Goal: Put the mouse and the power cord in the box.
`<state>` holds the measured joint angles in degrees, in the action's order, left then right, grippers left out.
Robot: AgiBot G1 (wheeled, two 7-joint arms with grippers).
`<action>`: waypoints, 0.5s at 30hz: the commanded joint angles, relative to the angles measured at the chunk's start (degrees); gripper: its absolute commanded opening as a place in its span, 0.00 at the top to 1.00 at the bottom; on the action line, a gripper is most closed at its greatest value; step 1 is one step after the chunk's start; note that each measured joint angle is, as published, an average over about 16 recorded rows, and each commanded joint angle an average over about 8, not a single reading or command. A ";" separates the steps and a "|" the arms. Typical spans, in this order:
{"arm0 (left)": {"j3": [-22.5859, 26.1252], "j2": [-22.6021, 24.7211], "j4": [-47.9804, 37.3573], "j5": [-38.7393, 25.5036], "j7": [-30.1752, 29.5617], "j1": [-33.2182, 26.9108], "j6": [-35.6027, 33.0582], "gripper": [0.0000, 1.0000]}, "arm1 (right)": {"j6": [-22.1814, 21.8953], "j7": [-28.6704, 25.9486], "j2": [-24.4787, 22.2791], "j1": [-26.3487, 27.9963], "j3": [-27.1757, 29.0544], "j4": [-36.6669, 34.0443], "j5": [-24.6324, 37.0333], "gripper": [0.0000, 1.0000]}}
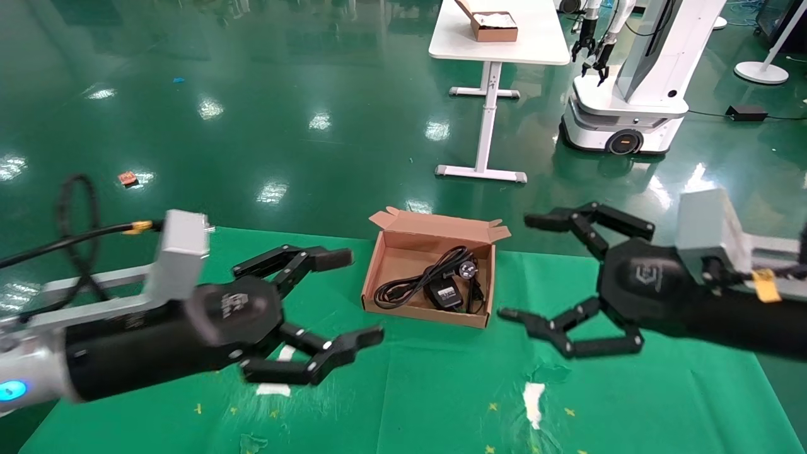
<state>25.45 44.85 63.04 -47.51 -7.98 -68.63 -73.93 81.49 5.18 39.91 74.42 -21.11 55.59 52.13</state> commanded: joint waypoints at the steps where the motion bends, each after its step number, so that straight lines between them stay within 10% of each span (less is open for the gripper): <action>1: -1.40 -1.46 1.56 0.84 -0.41 1.05 -1.74 0.00 | 0.56 -2.14 -0.66 -1.72 0.68 2.41 -1.38 0.00; 15: -9.58 -9.99 10.73 5.76 -2.74 7.18 -11.99 0.00 | 4.23 -15.68 -4.88 -12.84 5.09 17.99 -10.27 0.00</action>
<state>16.41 35.44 73.14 -42.06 -10.56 -61.86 -85.24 85.51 -9.51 35.27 62.26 -16.27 72.60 42.38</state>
